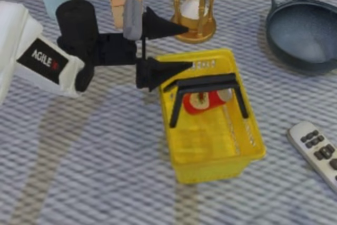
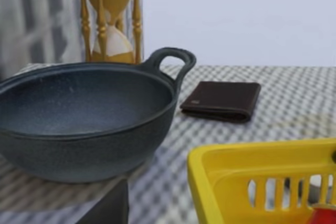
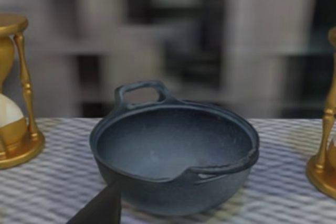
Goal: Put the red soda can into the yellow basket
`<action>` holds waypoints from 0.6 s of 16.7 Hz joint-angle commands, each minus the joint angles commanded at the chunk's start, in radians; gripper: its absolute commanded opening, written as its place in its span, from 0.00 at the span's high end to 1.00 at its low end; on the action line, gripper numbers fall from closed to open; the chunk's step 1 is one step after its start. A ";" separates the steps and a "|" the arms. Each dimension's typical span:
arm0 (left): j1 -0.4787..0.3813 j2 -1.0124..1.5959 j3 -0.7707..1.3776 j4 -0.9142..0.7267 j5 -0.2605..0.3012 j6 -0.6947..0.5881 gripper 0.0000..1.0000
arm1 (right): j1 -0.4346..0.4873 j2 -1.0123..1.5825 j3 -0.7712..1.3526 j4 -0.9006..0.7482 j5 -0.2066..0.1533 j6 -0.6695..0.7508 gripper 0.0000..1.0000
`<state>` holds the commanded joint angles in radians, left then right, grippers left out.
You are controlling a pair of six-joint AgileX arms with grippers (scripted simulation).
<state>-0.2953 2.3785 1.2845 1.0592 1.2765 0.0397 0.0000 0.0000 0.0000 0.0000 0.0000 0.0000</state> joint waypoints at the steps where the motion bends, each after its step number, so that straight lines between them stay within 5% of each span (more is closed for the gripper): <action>1: 0.000 0.000 0.000 0.000 0.000 0.000 0.00 | 0.000 0.000 0.000 0.000 0.000 0.000 0.00; 5: 0.017 -0.093 -0.053 -0.053 -0.065 -0.020 0.00 | 0.044 0.094 0.092 -0.080 -0.008 -0.057 0.00; 10: 0.075 -0.413 -0.222 -0.217 -0.261 -0.070 0.00 | 0.155 0.421 0.411 -0.314 -0.013 -0.225 0.00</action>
<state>-0.2201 1.9654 1.0622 0.8425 1.0152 -0.0306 0.1549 0.4212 0.4114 -0.3138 -0.0128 -0.2249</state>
